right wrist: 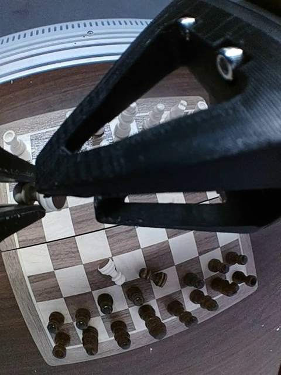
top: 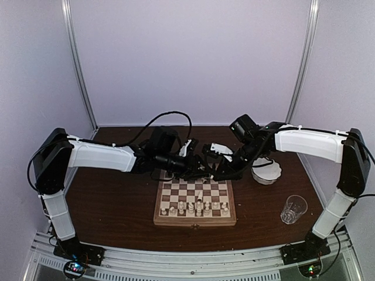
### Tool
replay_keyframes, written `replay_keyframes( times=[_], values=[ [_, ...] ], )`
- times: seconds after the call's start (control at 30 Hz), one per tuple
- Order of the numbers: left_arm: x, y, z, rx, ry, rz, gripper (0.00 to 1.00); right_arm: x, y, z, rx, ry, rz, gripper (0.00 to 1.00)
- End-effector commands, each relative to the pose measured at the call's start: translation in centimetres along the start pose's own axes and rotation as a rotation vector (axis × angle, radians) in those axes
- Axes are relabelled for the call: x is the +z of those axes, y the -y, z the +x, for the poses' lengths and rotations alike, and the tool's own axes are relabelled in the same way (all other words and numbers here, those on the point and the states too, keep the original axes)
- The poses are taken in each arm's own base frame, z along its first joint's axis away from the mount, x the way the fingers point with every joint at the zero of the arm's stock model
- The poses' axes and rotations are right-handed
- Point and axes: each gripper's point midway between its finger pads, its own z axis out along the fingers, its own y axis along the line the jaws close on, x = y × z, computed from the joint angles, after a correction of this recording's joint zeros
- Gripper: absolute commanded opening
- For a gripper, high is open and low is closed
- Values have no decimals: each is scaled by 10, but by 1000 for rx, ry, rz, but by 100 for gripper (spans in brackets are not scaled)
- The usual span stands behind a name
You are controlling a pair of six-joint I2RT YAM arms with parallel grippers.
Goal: Set up the chess pieces on the board
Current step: Pass from the right arm to the left
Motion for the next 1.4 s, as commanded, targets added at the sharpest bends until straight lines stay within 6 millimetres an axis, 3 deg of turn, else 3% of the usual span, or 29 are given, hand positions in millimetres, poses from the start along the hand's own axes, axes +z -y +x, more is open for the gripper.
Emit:
replay_keyframes(
  times=[0.0, 0.67, 0.8, 0.9, 1.07, 1.37],
  values=[
    [6, 23, -8, 2, 1, 102, 39, -18, -10, -23, -46, 70, -7, 12],
    [12, 34, -7, -39, -14, 193, 13, -26, -12, -32, -38, 104, 5, 13],
    [5, 45, -14, -24, 9, 222, 12, -42, -12, -38, -29, 124, 2, 22],
    [-6, 51, -22, -12, 42, 237, 11, -64, -14, -46, 24, 189, -59, 32],
    [-26, 62, -37, 19, 122, 269, 11, -95, -14, -55, 188, 319, -188, 40],
    [-46, 84, -53, 79, 236, 321, 11, -81, -14, -62, 488, 442, -517, 48]
  ],
)
